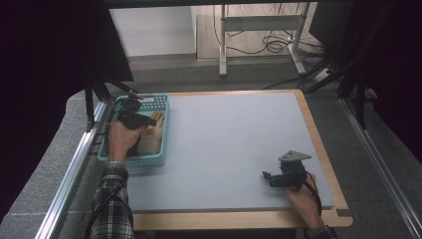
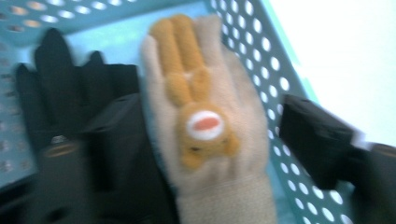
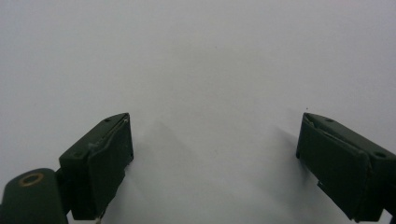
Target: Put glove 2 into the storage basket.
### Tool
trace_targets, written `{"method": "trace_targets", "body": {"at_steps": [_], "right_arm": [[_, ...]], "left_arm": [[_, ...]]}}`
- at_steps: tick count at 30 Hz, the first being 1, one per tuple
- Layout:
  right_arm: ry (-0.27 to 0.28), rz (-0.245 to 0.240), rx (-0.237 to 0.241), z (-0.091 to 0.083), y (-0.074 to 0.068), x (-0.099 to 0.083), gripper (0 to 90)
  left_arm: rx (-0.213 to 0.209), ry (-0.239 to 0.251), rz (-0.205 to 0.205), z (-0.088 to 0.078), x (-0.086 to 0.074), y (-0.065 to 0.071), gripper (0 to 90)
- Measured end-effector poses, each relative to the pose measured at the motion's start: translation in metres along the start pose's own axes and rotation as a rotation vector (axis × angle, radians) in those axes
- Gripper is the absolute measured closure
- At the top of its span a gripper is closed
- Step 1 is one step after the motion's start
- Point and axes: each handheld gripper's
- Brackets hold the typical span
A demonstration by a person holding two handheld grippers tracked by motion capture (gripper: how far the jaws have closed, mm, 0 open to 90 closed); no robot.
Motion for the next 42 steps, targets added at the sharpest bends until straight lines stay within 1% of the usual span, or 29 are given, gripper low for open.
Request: {"method": "trace_targets", "body": {"at_steps": [1,2,5,6,8,9,11,12,15,16,18,19,21,23,24,25,26,27,28,33,34,35,36,37,38,39,40,41,42], "right_arm": [[0.0,0.0,0.0,0.0,0.0,0.0,10.3],[0.0,0.0,0.0,0.0,0.0,0.0,10.3],[0.0,0.001,0.0,0.0,0.0,0.0,10.3],[0.0,0.001,0.0,0.0,0.0,0.0,10.3],[0.0,0.002,0.0,0.0,0.0,0.0,10.3],[0.0,0.002,0.0,0.0,0.0,0.0,10.3],[0.0,0.002,0.0,0.0,0.0,0.0,10.3],[0.0,0.0,0.001,0.0,0.0,0.0,10.3],[0.0,0.001,0.001,0.0,0.0,0.0,10.3],[0.0,0.001,0.001,0.0,0.0,0.0,10.3],[0.0,0.002,0.0,0.0,0.0,0.0,10.3],[0.0,0.002,0.0,0.0,0.0,0.0,10.3],[-0.001,0.0,0.001,0.0,0.0,0.0,10.3],[0.0,0.001,0.0,0.0,0.0,0.0,10.3],[0.0,0.001,0.0,0.0,0.0,0.0,10.3],[0.0,0.002,0.0,0.0,0.0,0.0,10.3],[0.0,0.001,0.0,0.0,0.0,0.0,10.3],[0.0,0.001,0.0,0.0,0.0,0.0,10.3],[0.0,0.001,0.0,0.0,0.0,0.0,10.3],[0.0,0.001,0.001,0.0,0.0,0.0,10.3],[0.0,0.002,0.001,0.0,0.0,0.0,10.3],[0.0,0.001,0.0,0.0,0.0,0.0,10.3],[0.0,0.001,0.0,0.0,0.0,0.0,10.3],[0.0,0.002,0.001,0.0,0.0,0.0,10.3],[0.0,0.001,0.0,0.0,0.0,0.0,10.3],[0.0,0.002,0.0,0.0,0.0,0.0,10.3],[0.0,0.001,0.0,0.0,0.0,0.0,10.3],[0.0,0.001,0.0,0.0,0.0,0.0,10.3],[0.0,0.001,0.0,0.0,0.0,0.0,10.3]], "left_arm": [[0.025,0.005,-0.004,-0.002,-0.001,-0.002,37.2],[0.052,0.002,-0.009,-0.001,-0.003,-0.005,48.7],[0.083,-0.028,-0.018,0.006,-0.008,-0.012,78.8],[0.103,-0.053,-0.015,0.014,-0.012,-0.015,83.8],[0.117,-0.078,-0.028,0.024,-0.015,-0.018,89.9],[0.117,-0.078,-0.028,0.024,-0.015,-0.018,90.0],[0.113,-0.097,-0.033,0.033,-0.016,-0.019,90.0],[0.101,-0.103,-0.034,0.038,-0.016,-0.017,90.0],[0.09,-0.108,-0.021,0.045,-0.013,-0.008,90.0],[0.09,-0.108,-0.021,0.045,-0.013,-0.008,90.0],[0.094,-0.112,0.004,0.049,-0.01,0.003,90.0],[0.094,-0.112,0.004,0.049,-0.01,0.003,90.0],[0.092,-0.113,0.01,0.049,-0.009,0.008,90.0],[0.088,-0.113,0.01,0.048,-0.01,0.009,90.0],[0.081,-0.108,0.002,0.048,-0.011,0.006,90.0],[0.081,-0.108,0.002,0.048,-0.011,0.006,90.0],[0.076,-0.098,-0.007,0.047,-0.012,0.001,90.0],[0.076,-0.098,-0.007,0.047,-0.012,0.001,90.0],[0.089,-0.088,-0.007,0.046,-0.013,-0.001,90.0],[0.121,-0.042,-0.024,0.037,-0.014,-0.008,69.5],[0.126,-0.033,-0.031,0.035,-0.014,-0.009,66.9],[0.131,-0.029,-0.034,0.033,-0.014,-0.01,60.4],[0.134,-0.023,-0.036,0.032,-0.015,-0.011,60.4],[0.147,-0.01,-0.044,0.028,-0.015,-0.013,54.8],[0.147,-0.01,-0.044,0.028,-0.015,-0.013,52.3],[0.148,0.003,-0.057,0.026,-0.015,-0.015,49.7],[0.15,0.006,-0.06,0.024,-0.015,-0.016,47.9],[0.145,0.019,-0.068,0.022,-0.015,-0.017,45.7],[0.131,0.043,-0.079,0.017,-0.017,-0.02,42.6]]}}
Point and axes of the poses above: each handheld gripper's, and its own axes: z roughly forward along the jaws, x roughly out of its top, y roughly to its right, and after that the axes turned 6 degrees about -z, right-handed
